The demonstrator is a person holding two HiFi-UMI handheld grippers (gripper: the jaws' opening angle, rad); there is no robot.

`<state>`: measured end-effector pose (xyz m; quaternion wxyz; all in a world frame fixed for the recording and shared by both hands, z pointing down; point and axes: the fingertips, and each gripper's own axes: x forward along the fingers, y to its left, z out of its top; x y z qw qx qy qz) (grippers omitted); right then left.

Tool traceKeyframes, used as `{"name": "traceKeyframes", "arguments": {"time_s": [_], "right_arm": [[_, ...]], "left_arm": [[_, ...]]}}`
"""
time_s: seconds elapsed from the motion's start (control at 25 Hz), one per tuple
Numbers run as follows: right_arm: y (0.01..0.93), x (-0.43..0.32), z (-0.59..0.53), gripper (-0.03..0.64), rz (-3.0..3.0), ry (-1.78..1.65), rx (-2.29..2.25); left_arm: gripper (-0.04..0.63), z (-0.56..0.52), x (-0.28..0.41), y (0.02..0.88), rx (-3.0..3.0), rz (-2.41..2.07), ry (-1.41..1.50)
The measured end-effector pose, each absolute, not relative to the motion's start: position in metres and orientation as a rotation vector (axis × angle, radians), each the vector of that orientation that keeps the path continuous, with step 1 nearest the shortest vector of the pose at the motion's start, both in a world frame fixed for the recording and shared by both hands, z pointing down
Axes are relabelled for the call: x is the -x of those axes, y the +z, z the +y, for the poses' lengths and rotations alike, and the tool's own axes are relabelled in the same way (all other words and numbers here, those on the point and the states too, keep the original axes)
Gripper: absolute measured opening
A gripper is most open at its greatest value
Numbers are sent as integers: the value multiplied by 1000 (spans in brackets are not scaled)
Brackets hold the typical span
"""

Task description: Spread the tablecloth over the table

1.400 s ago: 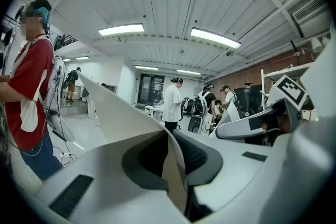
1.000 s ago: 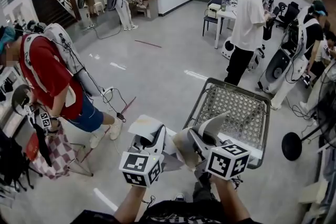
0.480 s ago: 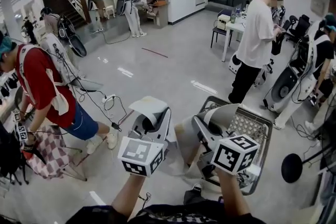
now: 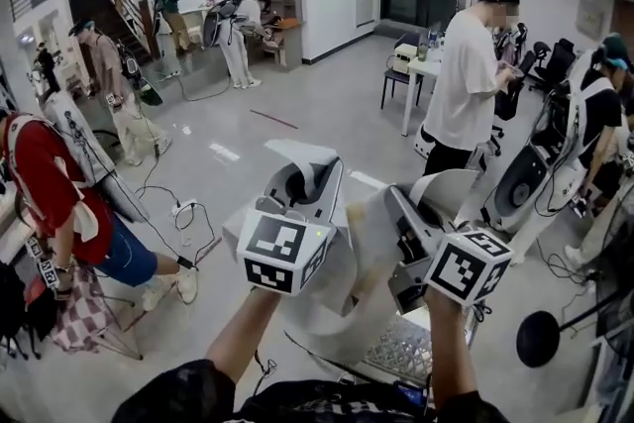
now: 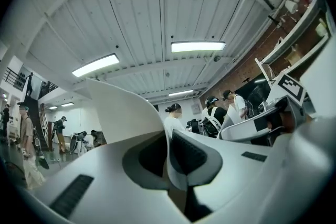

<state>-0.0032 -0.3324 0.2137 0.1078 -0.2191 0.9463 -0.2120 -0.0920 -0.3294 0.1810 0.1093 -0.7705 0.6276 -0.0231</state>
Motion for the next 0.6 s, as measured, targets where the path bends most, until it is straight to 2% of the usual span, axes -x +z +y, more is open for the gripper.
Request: {"name": "traceKeyframes", "arguments": {"time_s": [0.4,0.6], "right_arm": [[163,-45,-414,17,2705,-208,943],[152,-82,-443,17,2599,-52,1201]], "left_arm": [[35,-415,53,145,2373,1727,116],[35,-442,15,129,2392,1462,172]]}}
